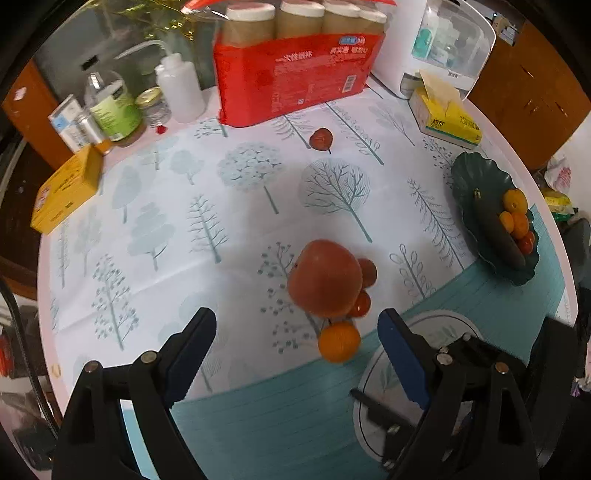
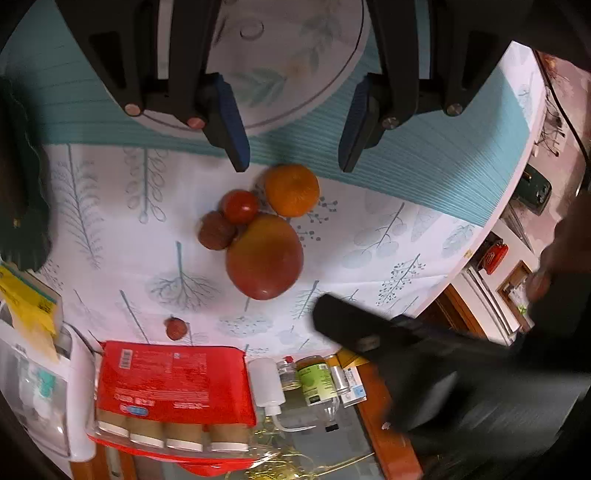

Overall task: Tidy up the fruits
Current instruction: 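Move the left tool to the red apple while the right tool reaches an orange, then close the left tool on the red apple while the right tool grasps the orange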

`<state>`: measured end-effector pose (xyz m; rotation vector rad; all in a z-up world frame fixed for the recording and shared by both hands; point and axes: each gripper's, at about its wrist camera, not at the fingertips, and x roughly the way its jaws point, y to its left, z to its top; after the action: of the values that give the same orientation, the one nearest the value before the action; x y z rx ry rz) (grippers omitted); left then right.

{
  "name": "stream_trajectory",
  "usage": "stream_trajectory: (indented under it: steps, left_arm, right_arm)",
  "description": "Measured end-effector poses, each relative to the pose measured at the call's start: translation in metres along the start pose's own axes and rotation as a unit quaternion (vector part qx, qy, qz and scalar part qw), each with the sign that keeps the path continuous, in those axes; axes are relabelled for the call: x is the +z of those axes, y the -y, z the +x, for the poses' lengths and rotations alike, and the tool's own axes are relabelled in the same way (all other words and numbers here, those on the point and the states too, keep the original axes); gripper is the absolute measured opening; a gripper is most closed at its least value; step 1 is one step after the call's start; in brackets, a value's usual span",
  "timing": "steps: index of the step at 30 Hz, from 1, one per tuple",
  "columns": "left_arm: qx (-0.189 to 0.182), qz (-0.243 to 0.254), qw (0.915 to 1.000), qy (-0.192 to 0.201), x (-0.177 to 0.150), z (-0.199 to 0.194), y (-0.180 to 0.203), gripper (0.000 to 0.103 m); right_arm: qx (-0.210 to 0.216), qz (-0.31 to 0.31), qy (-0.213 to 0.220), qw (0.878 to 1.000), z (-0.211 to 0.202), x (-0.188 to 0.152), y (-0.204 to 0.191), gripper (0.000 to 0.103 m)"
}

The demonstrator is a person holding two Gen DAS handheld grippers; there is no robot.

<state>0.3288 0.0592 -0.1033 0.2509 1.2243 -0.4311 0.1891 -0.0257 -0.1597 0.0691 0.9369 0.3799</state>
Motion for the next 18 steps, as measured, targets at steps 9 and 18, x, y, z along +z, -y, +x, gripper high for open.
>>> stream_trajectory:
  steps: [9,18]
  left_arm:
    - [-0.034,0.012,0.9989,-0.031,0.021,0.045,-0.003,0.088]
    - [-0.052,0.019,0.9969,-0.056,0.025,0.08,0.0,0.088]
  right_arm:
    - [-0.042,-0.027,0.026,0.998,0.023,-0.002,-0.012,0.05]
    - [-0.073,-0.036,0.046,0.996,0.031,0.001,-0.018,0.05]
